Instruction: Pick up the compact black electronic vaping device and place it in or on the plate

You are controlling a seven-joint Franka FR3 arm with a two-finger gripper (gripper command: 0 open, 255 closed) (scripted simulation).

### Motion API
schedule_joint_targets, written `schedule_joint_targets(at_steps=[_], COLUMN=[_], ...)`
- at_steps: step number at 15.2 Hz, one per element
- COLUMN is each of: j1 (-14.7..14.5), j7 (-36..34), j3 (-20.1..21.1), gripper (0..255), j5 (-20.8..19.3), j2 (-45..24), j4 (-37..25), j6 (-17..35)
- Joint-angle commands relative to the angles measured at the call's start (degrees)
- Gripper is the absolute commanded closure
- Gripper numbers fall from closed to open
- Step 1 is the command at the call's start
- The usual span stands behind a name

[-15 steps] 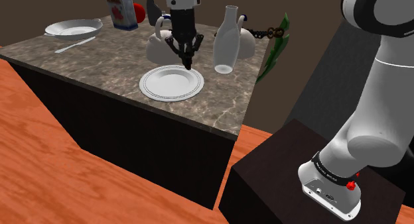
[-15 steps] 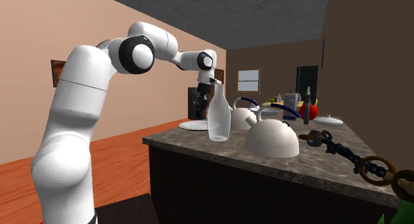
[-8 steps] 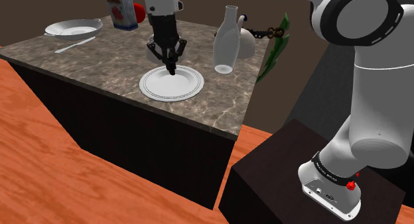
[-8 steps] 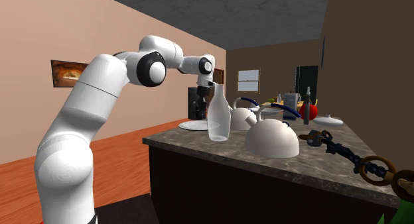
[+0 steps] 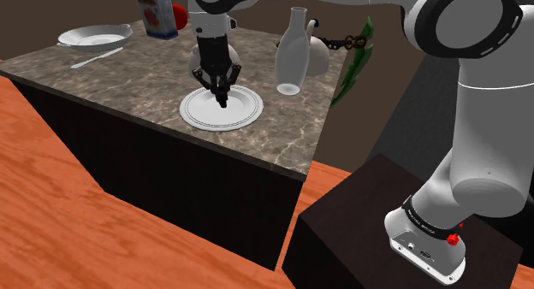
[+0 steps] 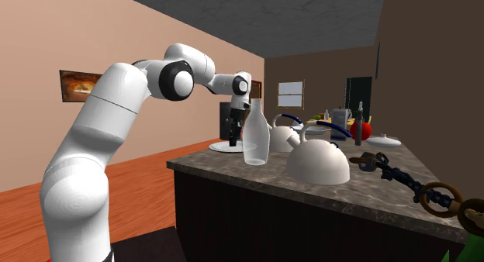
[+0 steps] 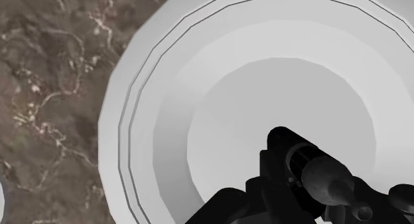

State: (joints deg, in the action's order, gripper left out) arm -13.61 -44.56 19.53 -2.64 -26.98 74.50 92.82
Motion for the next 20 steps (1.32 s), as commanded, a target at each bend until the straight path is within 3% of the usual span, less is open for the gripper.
schedule_joint_targets(at_steps=[1, 6, 7, 12, 16, 20], j1=[0.0, 0.0, 0.0, 0.0, -1.2, -1.2], j7=[0.0, 0.0, 0.0, 0.0, -0.2, -0.2], j3=[0.0, 0.0, 0.0, 0.0, -0.1, -0.1], gripper=[255, 255, 0, 0, 0, 0], j5=[0.0, 0.0, 0.0, 0.0, -0.8, -0.8], j2=[0.0, 0.0, 0.0, 0.0, -3.1, -3.1], j4=[0.2, 0.2, 0.2, 0.2, -11.9, -11.9], j6=[0.2, 0.2, 0.2, 0.2, -8.8, -8.8])
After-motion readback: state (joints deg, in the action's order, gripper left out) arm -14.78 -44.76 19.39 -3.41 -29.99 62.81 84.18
